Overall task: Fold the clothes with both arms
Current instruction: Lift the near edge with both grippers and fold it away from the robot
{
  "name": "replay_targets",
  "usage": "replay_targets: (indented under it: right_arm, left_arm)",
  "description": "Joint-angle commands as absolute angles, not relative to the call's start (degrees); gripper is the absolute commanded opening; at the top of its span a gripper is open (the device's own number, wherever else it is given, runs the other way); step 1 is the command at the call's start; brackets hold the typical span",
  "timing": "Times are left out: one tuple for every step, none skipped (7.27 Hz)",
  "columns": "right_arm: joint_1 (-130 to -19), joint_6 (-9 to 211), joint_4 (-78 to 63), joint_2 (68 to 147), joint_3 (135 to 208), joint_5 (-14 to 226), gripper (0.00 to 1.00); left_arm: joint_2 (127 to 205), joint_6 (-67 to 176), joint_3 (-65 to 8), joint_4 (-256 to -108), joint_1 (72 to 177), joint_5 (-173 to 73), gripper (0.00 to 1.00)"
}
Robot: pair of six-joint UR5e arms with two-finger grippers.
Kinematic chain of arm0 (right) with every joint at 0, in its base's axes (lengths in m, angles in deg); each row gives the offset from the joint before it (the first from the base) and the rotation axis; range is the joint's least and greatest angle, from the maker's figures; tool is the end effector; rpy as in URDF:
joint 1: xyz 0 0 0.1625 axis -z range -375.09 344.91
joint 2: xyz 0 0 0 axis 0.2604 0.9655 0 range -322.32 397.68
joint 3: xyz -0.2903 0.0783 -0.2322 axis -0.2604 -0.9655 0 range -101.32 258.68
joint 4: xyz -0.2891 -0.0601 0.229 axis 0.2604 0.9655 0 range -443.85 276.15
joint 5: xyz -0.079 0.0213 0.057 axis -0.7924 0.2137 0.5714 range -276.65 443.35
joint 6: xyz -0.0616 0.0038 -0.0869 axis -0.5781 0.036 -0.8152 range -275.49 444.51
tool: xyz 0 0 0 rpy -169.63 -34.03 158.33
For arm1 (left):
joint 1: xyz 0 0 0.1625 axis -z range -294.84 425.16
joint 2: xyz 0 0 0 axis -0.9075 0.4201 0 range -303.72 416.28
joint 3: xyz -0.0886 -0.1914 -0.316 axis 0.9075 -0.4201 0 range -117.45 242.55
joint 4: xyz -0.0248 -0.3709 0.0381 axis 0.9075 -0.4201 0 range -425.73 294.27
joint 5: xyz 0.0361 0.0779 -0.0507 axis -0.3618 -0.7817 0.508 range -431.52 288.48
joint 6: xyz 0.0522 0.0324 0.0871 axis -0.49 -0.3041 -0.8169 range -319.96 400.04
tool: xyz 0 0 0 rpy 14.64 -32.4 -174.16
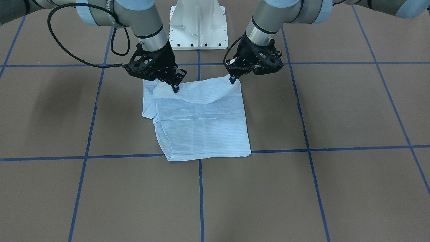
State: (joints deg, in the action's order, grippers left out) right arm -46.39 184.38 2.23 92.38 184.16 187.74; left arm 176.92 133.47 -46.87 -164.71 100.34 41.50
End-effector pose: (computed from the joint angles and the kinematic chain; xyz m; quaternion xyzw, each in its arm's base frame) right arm -0.4419 -0.3936 0.1804 -0.0245 -0.4686 0.2559 0.8452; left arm 0.3993 -0.3936 0.1867 -0.0350 0.5118 -0.1892 0.8373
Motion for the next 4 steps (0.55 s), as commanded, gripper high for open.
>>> replay_targets:
  right_arm:
    - [-48.8,183.7,-5.7,90.3,175.6,187.7,0.00]
    - [-50.2,182.2,-7.5,89.5,172.1,187.8,0.00]
    - [-51.4,180.3,-7.7,88.8,169.8,187.9,0.00]
    - [-52.0,180.2,-8.1,86.7,167.0,187.9,0.00]
  left_arm:
    - [178.4,131.7,-41.5,-168.2,103.2,41.5,0.00]
    - [179.6,131.7,-38.5,-170.9,103.6,41.5,0.00]
    - [181.5,131.7,-34.7,-173.1,103.7,41.5,0.00]
    - [182.1,131.8,-31.8,-177.1,103.8,41.5,0.00]
